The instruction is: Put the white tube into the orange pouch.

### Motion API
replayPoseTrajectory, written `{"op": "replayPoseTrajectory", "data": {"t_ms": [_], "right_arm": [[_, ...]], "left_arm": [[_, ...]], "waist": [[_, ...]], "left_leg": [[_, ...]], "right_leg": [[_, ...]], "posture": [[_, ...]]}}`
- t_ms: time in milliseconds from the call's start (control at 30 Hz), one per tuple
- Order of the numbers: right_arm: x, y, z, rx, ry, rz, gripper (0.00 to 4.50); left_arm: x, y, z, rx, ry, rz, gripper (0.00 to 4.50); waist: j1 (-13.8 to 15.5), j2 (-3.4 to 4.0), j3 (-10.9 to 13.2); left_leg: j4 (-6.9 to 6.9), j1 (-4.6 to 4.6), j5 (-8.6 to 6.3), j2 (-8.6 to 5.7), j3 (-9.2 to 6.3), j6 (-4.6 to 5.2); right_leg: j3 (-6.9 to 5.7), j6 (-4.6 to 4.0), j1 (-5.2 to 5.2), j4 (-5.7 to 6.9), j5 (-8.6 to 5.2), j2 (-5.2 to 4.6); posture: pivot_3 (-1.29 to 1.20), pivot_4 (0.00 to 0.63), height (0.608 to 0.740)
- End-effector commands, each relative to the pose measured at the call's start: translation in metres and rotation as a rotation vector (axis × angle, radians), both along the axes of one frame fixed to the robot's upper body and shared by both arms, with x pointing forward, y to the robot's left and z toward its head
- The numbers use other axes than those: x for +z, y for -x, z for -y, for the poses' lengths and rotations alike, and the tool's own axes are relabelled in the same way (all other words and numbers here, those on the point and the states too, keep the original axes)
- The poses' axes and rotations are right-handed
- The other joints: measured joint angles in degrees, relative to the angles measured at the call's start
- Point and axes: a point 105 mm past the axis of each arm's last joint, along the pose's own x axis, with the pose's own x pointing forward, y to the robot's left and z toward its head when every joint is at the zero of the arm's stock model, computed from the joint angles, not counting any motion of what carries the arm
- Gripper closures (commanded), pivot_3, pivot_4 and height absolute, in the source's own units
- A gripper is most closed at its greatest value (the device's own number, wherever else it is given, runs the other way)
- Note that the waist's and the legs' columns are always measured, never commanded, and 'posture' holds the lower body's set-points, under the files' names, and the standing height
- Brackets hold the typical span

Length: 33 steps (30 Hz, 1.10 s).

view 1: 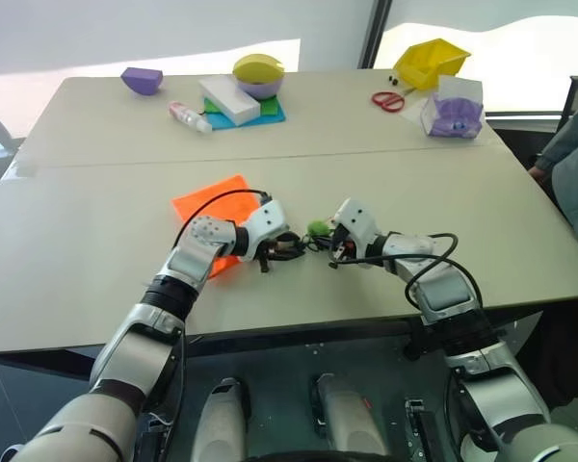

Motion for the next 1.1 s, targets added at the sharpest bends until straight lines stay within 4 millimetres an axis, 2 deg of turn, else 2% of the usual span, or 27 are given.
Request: {"op": "replayPoseTrajectory", "data": {"t_ms": [33,500,767,1100], "right_arm": [[0.008,0.001,-0.004,0.019,-0.004,0.037,4.50],[0.008,-0.001,-0.004,0.018,-0.001,0.045,4.50],[0.014,-0.008,0.010,-0.023,0.015,0.070,4.50],[0.018,-0.014,0.017,-0.041,0.022,0.087,4.50]], "left_arm": [[0.004,-0.002,0.000,0.009,0.009,0.027,3.28],[0.006,-0.002,-0.003,-0.005,-0.001,0.029,3.28],[0.009,-0.001,-0.026,-0.014,-0.085,0.060,3.28],[0.021,-0.001,-0.041,-0.019,-0.091,0.066,3.28]], "waist": [[0.00,0.00,0.00],[-0.04,0.00,0.00],[-0.09,0.00,0.00],[-0.06,0.00,0.00]], "left_leg": [[0.00,0.00,0.00,0.00,0.00,0.00],[-0.01,0.00,0.00,0.00,0.00,0.00],[-0.07,0.01,0.00,0.01,0.00,0.00],[-0.11,-0.01,0.00,0.00,0.01,0.00]], "right_leg": [[0.00,0.00,0.00,0.00,0.00,0.00],[0.00,0.00,0.00,-0.01,0.00,0.00],[0.00,0.00,-0.03,-0.01,0.00,0.01],[0.00,0.00,-0.06,-0.04,-0.01,-0.02]], "posture": [[0.00,0.150,0.740],[0.00,0.150,0.740],[0.00,0.150,0.740],[0.00,0.150,0.740]]}}
